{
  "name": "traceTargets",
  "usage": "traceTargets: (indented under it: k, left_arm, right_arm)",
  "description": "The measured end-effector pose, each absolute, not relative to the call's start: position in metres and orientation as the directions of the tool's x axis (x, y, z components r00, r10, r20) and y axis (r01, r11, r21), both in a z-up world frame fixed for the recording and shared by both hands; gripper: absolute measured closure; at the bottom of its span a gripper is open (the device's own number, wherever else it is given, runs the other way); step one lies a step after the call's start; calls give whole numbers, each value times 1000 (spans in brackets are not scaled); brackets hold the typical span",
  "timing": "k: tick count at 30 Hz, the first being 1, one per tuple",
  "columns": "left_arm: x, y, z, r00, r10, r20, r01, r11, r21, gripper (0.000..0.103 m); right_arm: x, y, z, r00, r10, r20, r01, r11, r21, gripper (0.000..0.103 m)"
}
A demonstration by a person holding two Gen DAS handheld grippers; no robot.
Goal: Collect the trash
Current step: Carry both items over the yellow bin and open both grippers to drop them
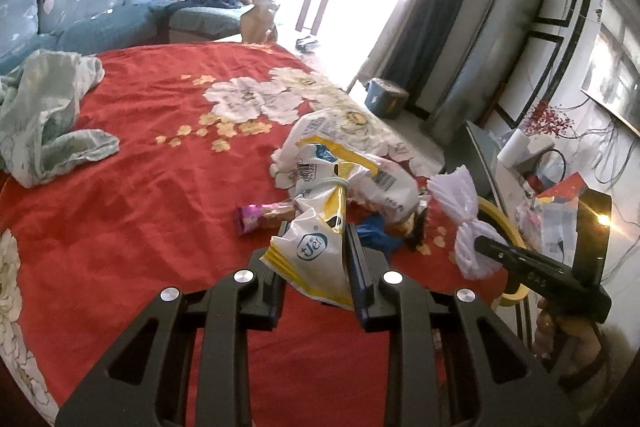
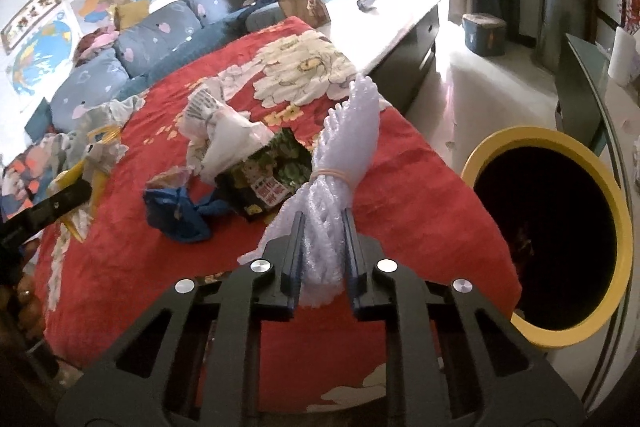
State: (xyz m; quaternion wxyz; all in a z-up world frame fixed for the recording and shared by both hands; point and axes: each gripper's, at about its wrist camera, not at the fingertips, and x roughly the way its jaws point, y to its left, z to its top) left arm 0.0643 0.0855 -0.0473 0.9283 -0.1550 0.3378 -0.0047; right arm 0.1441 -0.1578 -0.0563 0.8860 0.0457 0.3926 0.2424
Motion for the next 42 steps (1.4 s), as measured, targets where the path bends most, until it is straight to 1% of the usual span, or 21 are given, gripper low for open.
traceTargets:
  k: [16, 28, 42]
  left_arm:
    - [72, 30, -29, 780, -210, -590, 42, 957, -285, 78]
    - [80, -18, -29, 756, -283, -590, 149, 952, -267, 78]
    - [90, -51, -27, 742, -336, -580, 211, 939, -273, 78]
  right_arm:
    - [137, -174, -23, 640, 489, -593, -412, 869, 273, 92]
    - [145, -211, -12, 697, 449, -559, -344, 894, 289, 92]
    - [152, -250, -9, 746, 387, -543, -249, 917, 311, 92]
